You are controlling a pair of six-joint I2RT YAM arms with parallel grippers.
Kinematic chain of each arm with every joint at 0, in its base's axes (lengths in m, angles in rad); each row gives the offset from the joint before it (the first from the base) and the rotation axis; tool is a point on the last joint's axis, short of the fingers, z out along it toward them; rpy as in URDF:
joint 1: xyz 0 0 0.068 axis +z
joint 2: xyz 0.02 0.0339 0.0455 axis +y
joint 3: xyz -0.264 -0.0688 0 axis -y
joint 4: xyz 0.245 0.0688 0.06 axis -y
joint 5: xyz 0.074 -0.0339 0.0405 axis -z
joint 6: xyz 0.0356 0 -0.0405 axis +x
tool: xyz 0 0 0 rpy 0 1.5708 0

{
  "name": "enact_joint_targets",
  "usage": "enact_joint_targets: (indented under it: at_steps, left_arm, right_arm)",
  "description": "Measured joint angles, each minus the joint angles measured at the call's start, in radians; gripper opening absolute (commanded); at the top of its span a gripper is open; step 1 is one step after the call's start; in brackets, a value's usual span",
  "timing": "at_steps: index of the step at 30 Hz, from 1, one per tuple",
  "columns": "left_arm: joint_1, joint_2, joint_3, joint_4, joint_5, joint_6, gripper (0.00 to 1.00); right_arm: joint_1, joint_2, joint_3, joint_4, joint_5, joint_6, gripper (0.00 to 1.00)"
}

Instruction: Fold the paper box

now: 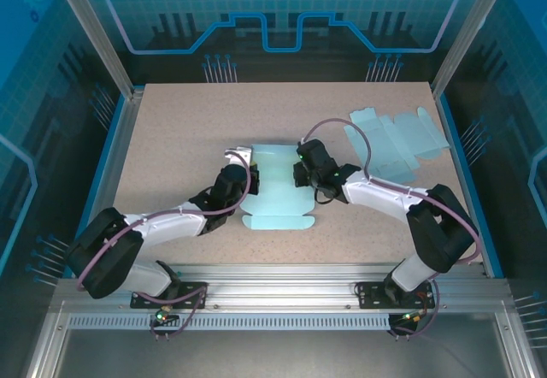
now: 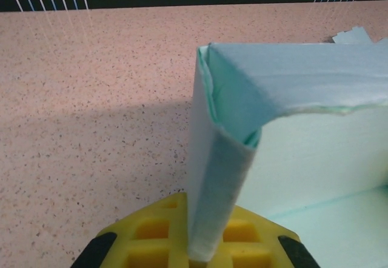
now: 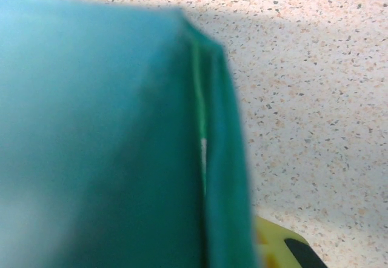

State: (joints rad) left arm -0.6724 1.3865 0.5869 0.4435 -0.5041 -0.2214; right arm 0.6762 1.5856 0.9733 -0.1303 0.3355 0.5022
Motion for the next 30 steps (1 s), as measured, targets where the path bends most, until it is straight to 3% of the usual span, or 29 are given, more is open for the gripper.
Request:
enact_joint_targets:
  at_steps: [21, 30]
  left_arm:
    - [-0.055, -0.036, 0.0, -0.136, -0.085, -0.231, 0.0]
    - [-0.072, -0.012, -0.002, -0.169, -0.21, -0.333, 0.0]
  right_arm:
    - [0.085, 0.205, 0.28, -0.27, 0.285, 0.049, 0.0]
    - [0.127, 0.285, 0.366, -0.322, 0.354, 0.078, 0.0]
